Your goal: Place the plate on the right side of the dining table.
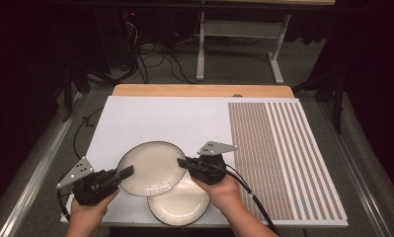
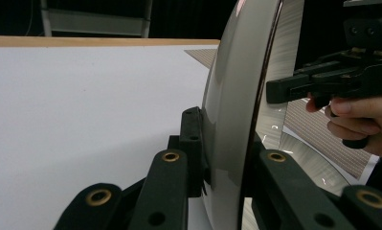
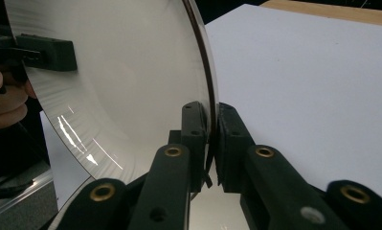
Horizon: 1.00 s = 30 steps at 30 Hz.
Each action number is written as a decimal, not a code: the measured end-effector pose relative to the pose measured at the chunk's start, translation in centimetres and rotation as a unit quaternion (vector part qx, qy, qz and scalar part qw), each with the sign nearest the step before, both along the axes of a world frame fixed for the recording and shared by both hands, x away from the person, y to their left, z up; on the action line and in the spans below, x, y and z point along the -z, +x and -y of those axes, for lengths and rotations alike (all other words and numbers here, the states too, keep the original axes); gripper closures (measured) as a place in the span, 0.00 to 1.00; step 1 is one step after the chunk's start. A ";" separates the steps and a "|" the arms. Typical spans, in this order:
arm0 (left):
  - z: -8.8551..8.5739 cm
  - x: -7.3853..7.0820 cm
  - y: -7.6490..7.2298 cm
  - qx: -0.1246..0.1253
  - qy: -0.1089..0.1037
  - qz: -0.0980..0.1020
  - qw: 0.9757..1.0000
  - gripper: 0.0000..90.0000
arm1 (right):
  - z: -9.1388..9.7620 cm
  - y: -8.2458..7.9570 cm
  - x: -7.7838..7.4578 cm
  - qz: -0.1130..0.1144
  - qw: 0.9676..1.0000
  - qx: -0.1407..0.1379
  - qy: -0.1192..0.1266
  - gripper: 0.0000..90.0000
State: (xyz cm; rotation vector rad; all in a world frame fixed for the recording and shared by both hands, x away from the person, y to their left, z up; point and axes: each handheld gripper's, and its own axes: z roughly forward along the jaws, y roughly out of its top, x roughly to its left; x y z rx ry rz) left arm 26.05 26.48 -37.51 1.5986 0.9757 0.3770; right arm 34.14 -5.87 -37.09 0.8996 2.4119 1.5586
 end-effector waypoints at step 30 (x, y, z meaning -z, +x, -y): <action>7.5 -2.6 2.5 0.041 0.021 0.001 0.999 0.88 | 7.6 -0.4 -3.0 0.039 0.998 0.050 0.006 0.95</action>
